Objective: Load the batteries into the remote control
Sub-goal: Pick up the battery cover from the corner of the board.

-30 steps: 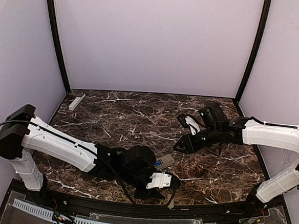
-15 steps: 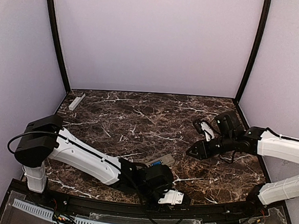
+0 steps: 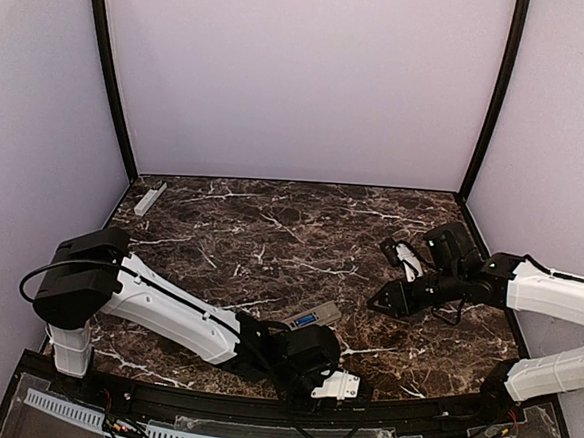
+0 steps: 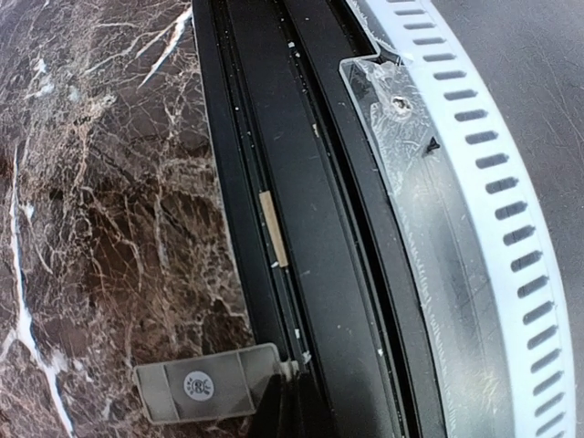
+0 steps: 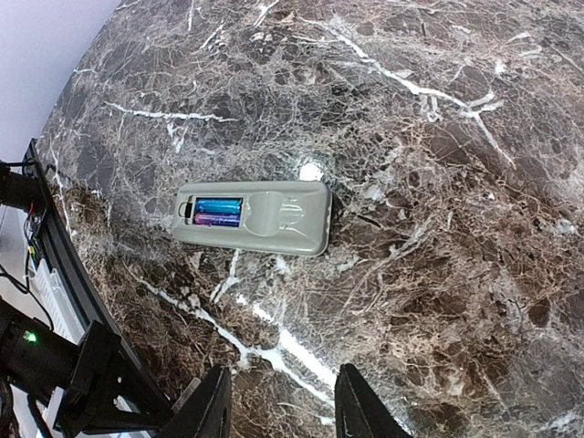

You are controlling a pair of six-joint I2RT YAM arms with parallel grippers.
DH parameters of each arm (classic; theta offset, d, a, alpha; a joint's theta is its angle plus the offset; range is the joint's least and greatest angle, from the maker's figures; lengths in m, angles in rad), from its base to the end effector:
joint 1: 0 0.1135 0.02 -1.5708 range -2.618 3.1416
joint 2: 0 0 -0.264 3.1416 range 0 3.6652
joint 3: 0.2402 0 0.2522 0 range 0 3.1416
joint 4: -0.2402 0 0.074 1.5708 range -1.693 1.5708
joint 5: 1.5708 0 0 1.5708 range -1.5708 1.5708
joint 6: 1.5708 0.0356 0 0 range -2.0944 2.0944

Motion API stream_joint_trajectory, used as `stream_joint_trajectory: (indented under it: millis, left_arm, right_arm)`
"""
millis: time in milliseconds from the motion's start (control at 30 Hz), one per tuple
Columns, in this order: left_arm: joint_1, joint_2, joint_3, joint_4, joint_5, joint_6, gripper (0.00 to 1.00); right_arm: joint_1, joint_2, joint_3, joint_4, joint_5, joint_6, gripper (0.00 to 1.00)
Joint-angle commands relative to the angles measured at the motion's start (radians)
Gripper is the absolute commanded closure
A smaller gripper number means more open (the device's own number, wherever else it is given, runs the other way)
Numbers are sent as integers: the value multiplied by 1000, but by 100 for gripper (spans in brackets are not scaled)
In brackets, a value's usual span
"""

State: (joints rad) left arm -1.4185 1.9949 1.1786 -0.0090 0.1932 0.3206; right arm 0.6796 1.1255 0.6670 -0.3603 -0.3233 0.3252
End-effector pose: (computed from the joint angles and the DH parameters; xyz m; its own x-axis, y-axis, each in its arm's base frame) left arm 0.0561 -0.4103 0.1367 0.2061 0.6956 -0.6882 0.9745 -0.2098 0.0799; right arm 0.1688 0.1509 0.2184 -0.7826 -0.2429 -0.5732 -0.5431 0.7163 0.4381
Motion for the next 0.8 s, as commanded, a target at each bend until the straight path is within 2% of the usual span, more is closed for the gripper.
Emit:
stream_joint_trajectory:
  millis: [0, 167, 300, 433, 500, 633, 767]
  left_arm:
    - [-3, -41, 2, -24, -1, -33, 99]
    - [31, -184, -42, -26, 96, -79, 100]
    - [112, -299, -81, -37, 239, -150, 100]
    - [213, -382, -108, -53, 399, -211, 100]
    - [258, -404, -100, -90, 475, -229, 100]
    - [318, -425, -88, -145, 676, -286, 100]
    - [358, -446, -102, -128, 804, -359, 100]
  right_arm:
    - [-6, -21, 4, -16, -30, -48, 62]
    - [-6, -34, 39, -24, -80, -123, 62]
    - [-6, -48, 67, -27, -146, -168, 62]
    - [1, -89, 59, 33, -345, -193, 61]
    - [17, -138, 35, 101, -413, -188, 57]
    - [62, -194, 39, 127, -446, -214, 53]
    - [188, -99, 126, 39, -369, -310, 54]
